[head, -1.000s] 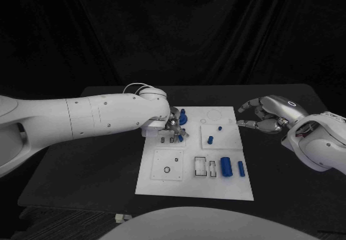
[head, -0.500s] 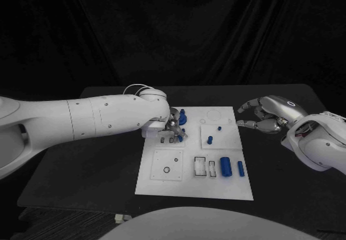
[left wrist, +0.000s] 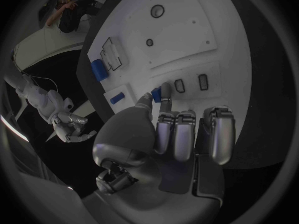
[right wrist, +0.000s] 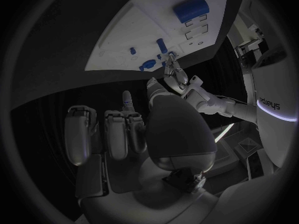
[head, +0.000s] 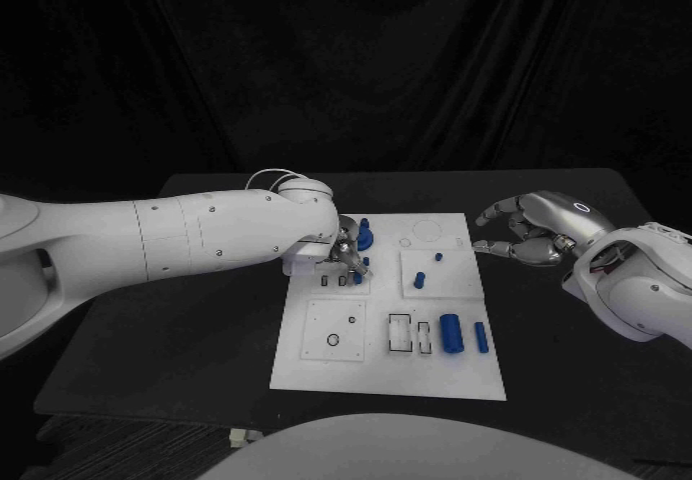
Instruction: Assemble the parts on the task board
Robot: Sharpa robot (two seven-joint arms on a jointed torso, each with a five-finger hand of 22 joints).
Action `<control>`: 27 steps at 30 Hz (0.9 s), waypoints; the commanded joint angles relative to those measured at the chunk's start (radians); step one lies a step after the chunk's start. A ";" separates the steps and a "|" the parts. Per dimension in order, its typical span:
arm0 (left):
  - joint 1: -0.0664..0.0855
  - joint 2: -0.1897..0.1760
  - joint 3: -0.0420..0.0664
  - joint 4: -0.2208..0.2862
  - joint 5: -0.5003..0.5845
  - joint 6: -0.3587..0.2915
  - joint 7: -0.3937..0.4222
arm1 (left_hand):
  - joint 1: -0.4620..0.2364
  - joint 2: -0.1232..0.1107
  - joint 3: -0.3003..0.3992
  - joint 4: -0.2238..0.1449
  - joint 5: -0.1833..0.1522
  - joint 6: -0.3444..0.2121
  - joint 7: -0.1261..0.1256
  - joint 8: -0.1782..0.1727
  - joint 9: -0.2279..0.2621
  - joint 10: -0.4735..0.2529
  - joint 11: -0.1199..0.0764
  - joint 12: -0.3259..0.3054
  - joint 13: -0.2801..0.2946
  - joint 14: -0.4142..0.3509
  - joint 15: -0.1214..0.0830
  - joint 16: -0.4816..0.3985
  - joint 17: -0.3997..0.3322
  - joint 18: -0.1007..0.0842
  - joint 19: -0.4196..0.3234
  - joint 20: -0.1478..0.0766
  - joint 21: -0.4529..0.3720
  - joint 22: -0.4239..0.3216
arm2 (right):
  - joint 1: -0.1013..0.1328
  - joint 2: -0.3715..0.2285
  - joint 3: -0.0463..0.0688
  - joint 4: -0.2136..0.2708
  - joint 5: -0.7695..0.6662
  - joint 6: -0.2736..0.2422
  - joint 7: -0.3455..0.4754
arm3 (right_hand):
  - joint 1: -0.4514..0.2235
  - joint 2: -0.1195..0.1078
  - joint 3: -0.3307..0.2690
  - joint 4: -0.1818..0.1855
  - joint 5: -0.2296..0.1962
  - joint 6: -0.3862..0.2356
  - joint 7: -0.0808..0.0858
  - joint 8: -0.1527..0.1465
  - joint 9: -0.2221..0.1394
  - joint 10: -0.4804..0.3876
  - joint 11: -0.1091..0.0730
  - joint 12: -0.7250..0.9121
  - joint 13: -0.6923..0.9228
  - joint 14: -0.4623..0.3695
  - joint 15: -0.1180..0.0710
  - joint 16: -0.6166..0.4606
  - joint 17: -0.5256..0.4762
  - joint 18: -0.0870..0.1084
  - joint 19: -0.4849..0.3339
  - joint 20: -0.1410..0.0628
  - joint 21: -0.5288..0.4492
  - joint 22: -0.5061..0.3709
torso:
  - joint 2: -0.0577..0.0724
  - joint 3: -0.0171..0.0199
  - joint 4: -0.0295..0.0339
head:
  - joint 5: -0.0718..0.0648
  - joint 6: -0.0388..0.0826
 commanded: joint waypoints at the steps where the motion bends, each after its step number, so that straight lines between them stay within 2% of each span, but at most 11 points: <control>1: -0.002 0.001 0.001 0.000 -0.001 0.010 0.018 | 0.012 -0.003 0.013 -0.004 0.006 0.006 -0.002 -0.008 0.003 0.105 -0.008 0.003 0.263 0.104 -0.006 0.003 0.263 -0.005 0.001 -0.005 -0.006 0.136 | -0.004 0.000 0.001 -0.001 -0.002 0.007 -0.019 | -0.002 0.005 -0.003 0.000 0.007 0.009 0.001 0.007 -0.002 0.104 0.006 0.003 0.263 0.107 0.003 0.003 0.263 0.011 0.045 0.003 -0.004 0.227 | 0.000 -0.0002 0.0003 | 0.001 0.000; 15: -0.002 -0.002 0.001 0.000 -0.001 0.013 0.019 | 0.030 -0.016 0.069 -0.040 0.022 0.010 -0.005 -0.029 0.016 0.105 -0.011 0.003 0.263 0.104 -0.009 0.003 0.263 -0.005 0.001 -0.009 -0.009 0.137 | -0.006 0.002 0.001 -0.004 -0.002 0.013 -0.022 | 0.001 0.006 -0.003 -0.002 0.008 0.009 0.002 0.007 -0.003 0.104 0.006 0.003 0.263 0.107 0.004 0.003 0.263 0.012 0.044 0.003 -0.006 0.227 | 0.000 -0.0004 0.0005 | 0.004 0.000; 17: -0.003 -0.003 0.001 0.000 -0.001 0.013 0.019 | 0.031 -0.024 0.094 -0.053 0.043 0.012 -0.005 -0.037 0.021 0.105 -0.012 0.003 0.263 0.104 -0.010 0.003 0.263 -0.005 0.002 -0.010 -0.010 0.137 | -0.006 0.002 0.001 -0.005 -0.002 0.013 -0.022 | 0.001 0.006 -0.003 -0.002 0.008 0.009 0.002 0.007 -0.003 0.104 0.006 0.003 0.263 0.107 0.004 0.003 0.263 0.012 0.044 0.003 -0.006 0.227 | -0.001 -0.0006 0.0006 | 0.004 0.000; 21: -0.003 -0.005 0.001 0.000 -0.001 0.012 0.020 | 0.025 -0.049 0.168 -0.084 0.115 0.016 -0.005 -0.054 0.035 0.105 -0.012 0.003 0.263 0.104 -0.011 0.003 0.263 -0.005 0.003 -0.011 -0.012 0.139 | -0.006 0.002 0.001 -0.005 -0.002 0.015 -0.023 | 0.003 0.007 -0.003 -0.003 0.008 0.010 0.002 0.007 -0.003 0.104 0.007 0.003 0.263 0.107 0.004 0.003 0.263 0.012 0.044 0.003 -0.007 0.226 | -0.001 -0.0004 0.0006 | 0.003 0.000; 24: -0.003 -0.005 0.001 0.000 -0.001 0.011 0.022 | 0.019 -0.061 0.211 -0.100 0.137 0.018 -0.005 -0.061 0.043 0.105 -0.012 0.003 0.263 0.104 -0.011 0.003 0.263 -0.005 0.004 -0.011 -0.013 0.141 | -0.007 0.002 0.001 -0.006 -0.002 0.016 -0.023 | 0.003 0.007 -0.003 -0.003 0.008 0.010 0.002 0.007 -0.003 0.104 0.007 0.003 0.263 0.107 0.004 0.003 0.263 0.012 0.044 0.003 -0.007 0.226 | -0.001 -0.0005 0.0007 | 0.004 0.000; 27: -0.003 -0.006 0.001 -0.001 -0.001 0.008 0.024 | -0.012 -0.089 0.304 -0.126 0.155 0.022 -0.004 -0.071 0.062 0.105 -0.012 0.003 0.263 0.104 -0.009 0.003 0.263 -0.005 0.004 -0.011 -0.015 0.143 | -0.007 0.001 0.001 -0.006 -0.002 0.017 -0.024 | 0.003 0.007 -0.003 -0.003 0.008 0.010 0.002 0.007 -0.003 0.104 0.007 0.003 0.263 0.107 0.004 0.003 0.263 0.012 0.044 0.003 -0.007 0.226 | -0.001 -0.0008 0.0005 | 0.005 0.000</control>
